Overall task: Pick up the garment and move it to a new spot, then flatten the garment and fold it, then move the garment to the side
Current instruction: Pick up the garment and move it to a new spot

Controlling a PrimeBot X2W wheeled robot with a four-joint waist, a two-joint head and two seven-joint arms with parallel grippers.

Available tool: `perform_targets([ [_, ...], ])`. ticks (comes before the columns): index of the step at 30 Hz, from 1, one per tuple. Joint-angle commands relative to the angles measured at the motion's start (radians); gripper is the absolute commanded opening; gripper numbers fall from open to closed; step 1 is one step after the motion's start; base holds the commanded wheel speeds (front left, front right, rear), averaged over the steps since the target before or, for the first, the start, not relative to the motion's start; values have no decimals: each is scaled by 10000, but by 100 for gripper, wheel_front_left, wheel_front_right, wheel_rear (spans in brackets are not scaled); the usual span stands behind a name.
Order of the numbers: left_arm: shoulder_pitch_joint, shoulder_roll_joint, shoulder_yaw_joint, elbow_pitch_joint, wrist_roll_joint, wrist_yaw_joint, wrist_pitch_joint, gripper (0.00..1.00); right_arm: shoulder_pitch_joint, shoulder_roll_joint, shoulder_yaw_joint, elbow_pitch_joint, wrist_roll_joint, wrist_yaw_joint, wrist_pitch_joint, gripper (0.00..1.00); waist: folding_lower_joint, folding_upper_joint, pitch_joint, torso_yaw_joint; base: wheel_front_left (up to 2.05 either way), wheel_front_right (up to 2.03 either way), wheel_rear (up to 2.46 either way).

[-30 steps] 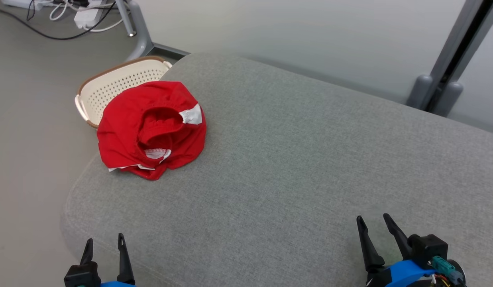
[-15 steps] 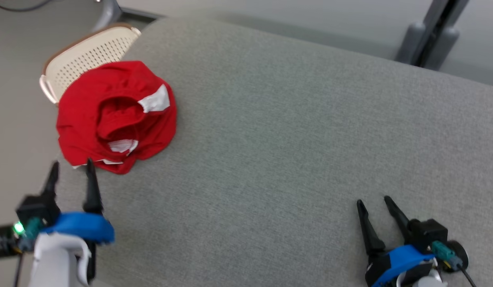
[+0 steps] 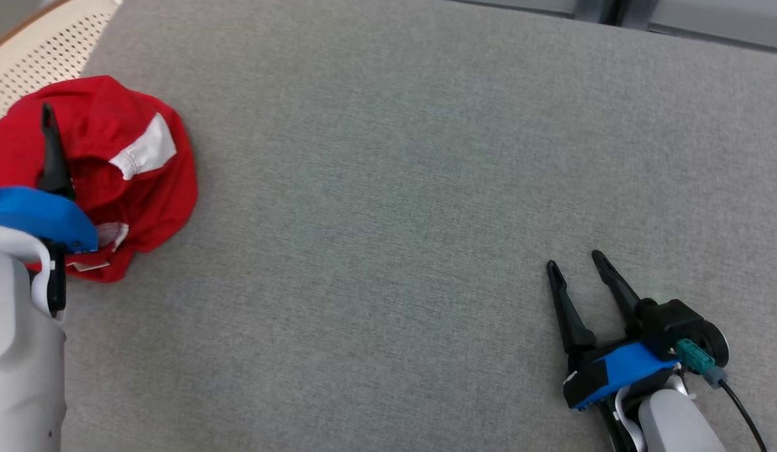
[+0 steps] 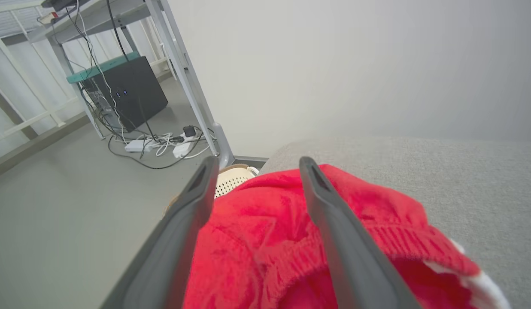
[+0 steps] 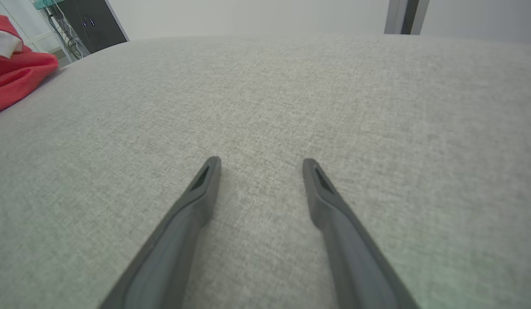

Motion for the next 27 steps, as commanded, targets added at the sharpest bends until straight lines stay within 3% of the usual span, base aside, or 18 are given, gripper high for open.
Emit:
perform_targets([
  [1,-386,25,-208,453,-248,-75,206,100,329,-450,-305,780,32,-51,204,100,2,0,118,-102,0,0,0],
  [6,-1183,225,-1022,1882,-1066,-52,1441,100,97,-529,-123,1056,125,-86,255,100,2,0,450,-469,0,0,0],
  [12,-1566,285,-1231,3396,-1353,33,2549,100,12,-486,-50,1249,227,-88,263,100,2,0,557,-698,0,0,0],
  [13,-1574,270,-1294,3511,-1303,22,2530,40,20,-475,-50,1274,240,-88,263,100,2,0,550,-712,0,0,0],
  [14,-1593,261,-1309,3589,-1302,22,2422,0,30,-466,-63,1288,245,-88,263,100,2,0,539,-717,0,0,0],
  [22,-2243,358,-1721,3220,-984,-11,570,0,180,-311,-21,1295,383,-83,251,100,2,0,-3,-595,0,0,0],
  [27,-2778,246,-2077,2312,-897,-61,13,0,280,-79,208,1163,707,-39,179,100,2,0,-745,-665,0,0,0],
])
